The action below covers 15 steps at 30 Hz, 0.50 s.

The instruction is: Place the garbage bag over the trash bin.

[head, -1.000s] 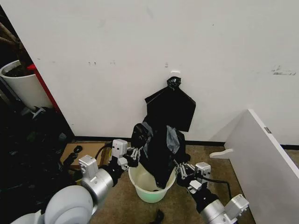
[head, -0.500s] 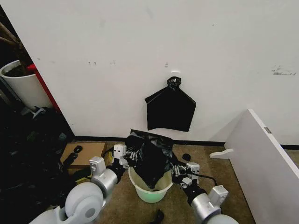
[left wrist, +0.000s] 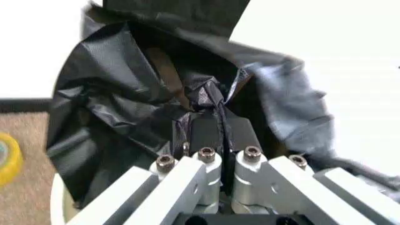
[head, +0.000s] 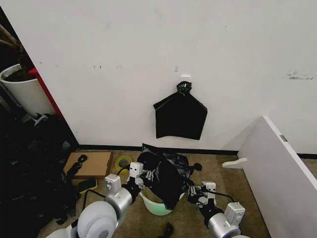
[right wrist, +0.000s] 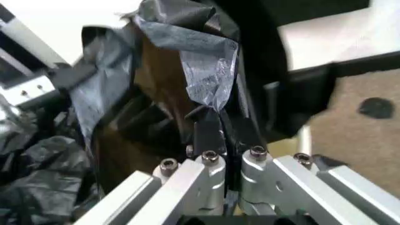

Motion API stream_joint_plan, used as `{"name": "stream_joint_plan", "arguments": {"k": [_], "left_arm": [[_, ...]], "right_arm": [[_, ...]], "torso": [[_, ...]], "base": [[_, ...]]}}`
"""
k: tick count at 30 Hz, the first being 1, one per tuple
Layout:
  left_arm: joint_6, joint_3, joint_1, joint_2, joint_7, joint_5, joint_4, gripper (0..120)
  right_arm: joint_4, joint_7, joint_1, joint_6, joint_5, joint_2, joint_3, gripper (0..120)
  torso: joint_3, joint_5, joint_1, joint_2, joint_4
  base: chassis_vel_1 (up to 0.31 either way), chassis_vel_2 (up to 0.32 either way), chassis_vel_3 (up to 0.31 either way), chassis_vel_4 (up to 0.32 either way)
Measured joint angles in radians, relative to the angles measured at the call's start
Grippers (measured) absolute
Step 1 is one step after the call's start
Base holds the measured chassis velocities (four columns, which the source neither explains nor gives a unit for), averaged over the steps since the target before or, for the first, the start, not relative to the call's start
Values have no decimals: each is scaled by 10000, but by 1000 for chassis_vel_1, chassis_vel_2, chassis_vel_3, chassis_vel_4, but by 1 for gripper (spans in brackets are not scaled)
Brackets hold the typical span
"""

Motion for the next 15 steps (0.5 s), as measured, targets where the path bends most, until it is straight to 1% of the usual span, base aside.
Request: {"name": "stream_joint_plan", "arguments": {"k": [4, 5, 6, 7, 10, 13, 15], "left_arm": [[-69, -653, 274, 548, -69, -110, -748, 0], [-79, -759, 217, 728, -93, -226, -908, 0], [-79, -759, 217, 728, -93, -226, -908, 0], [-95, -863, 179, 942, -138, -356, -1092, 0], [-108, -964, 168, 1362, -217, -640, -1510, 0], [-113, -985, 131, 1416, -222, -707, -1599, 0], [-134, -919, 74, 1286, -210, -709, -1473, 0]], "right_arm": [[-47, 142, 281, -83, 98, 350, -336, 0], [23, 200, 277, -125, 155, 440, -353, 0], [23, 200, 277, -125, 155, 440, -353, 0], [176, 310, 294, -211, 285, 511, -373, 0], [706, 702, 350, -530, 840, 566, -388, 0], [825, 783, 334, -620, 978, 553, -374, 0], [715, 783, 343, -601, 947, 537, -315, 0]], "torso": [[-1, 1, 0, 0, 5], [0, 0, 0, 0, 0], [0, 0, 0, 0, 0], [0, -1, 0, 0, -4], [0, 0, 0, 0, 0], [-1, 0, -1, 0, 0], [-1, 0, -2, 1, -2]], "base": [[0, 0, 0, 0], [0, 0, 0, 0], [0, 0, 0, 0], [0, 0, 0, 0], [0, 0, 0, 0], [0, 0, 0, 0], [0, 0, 0, 0]]}}
